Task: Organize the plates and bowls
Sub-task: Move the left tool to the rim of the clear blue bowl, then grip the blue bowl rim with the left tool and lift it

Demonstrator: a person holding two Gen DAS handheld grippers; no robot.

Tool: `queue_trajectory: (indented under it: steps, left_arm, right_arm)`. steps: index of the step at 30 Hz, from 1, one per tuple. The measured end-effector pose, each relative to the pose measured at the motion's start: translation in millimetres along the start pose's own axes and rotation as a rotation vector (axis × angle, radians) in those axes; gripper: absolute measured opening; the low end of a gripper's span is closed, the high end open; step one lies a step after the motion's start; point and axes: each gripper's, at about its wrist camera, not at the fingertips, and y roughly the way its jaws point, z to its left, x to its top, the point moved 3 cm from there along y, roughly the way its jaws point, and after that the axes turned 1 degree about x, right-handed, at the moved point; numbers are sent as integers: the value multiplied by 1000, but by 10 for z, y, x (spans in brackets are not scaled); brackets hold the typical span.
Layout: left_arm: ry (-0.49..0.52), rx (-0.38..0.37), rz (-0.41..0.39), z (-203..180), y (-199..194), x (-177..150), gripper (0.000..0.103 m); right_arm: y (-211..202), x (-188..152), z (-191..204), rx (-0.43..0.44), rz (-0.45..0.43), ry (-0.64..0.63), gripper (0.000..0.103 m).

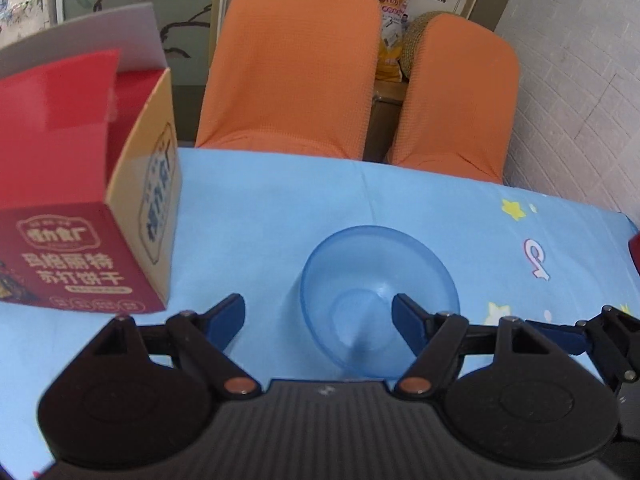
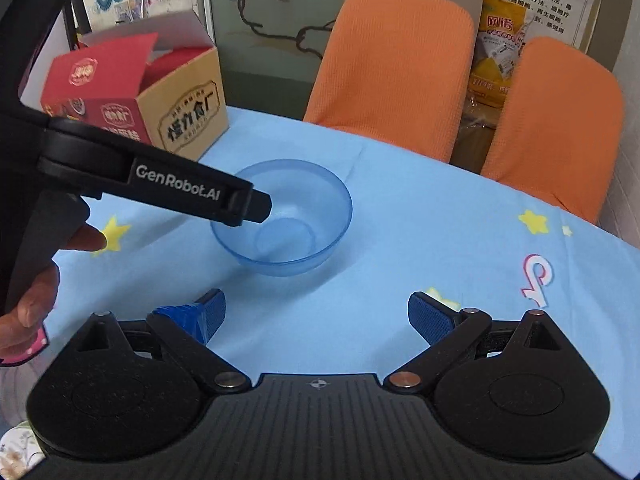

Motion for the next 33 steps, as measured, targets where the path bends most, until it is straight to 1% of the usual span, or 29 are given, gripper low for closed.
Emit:
queue_trajectory:
  steps: [3, 5, 7, 9, 10, 11, 12, 13, 14, 15, 17, 22, 24, 29, 33]
  left_arm:
    - [-4, -23, 26, -1, 215, 59, 75]
    - [-1, -39, 19, -9, 287, 89, 75]
    - [-2, -38, 7, -9, 322, 119, 74]
    - [-2, -52, 9, 0, 370, 121, 73]
    - [7, -49, -3, -12, 366, 111, 71]
    - [28, -42, -4, -31, 374, 104, 68]
    - [52, -40, -3, -41, 368, 100, 61]
    - [68, -44, -1, -51, 361, 87, 57]
    - [81, -52, 0, -63, 346, 77, 47]
    - [90, -68, 8, -76, 329, 76, 44]
    - [97, -104, 19, -106, 282, 45, 44]
    - [116, -115, 11, -188, 209, -12, 44]
    - [115, -116, 11, -209, 187, -32, 44]
    - [124, -111, 9, -250, 104, -80, 44]
    - [111, -118, 23, -266, 120, -89, 44]
  right_arm:
    - [218, 16, -38, 4, 25, 30, 86]
    - [299, 22, -39, 4, 30, 34, 86]
    - [361, 48, -24, -10, 31, 28, 86]
    - [429, 47, -2, -4, 30, 16, 84]
    - [443, 49, 12, 9, 9, 24, 85]
    - [450, 52, 32, 7, -7, 24, 85]
    - [445, 53, 52, 6, -19, 16, 84]
    - [440, 55, 73, 12, -27, 9, 83]
    - [427, 53, 90, 16, -32, 10, 83]
    - [413, 56, 110, 26, -38, 9, 81]
    - [351, 68, 147, 47, -62, 5, 81]
    - [174, 54, 269, 21, -99, -57, 80]
    - [195, 101, 203, 19, -97, -50, 80]
    - [150, 87, 173, 32, -94, -35, 80]
    - [139, 97, 171, 34, -87, -31, 80]
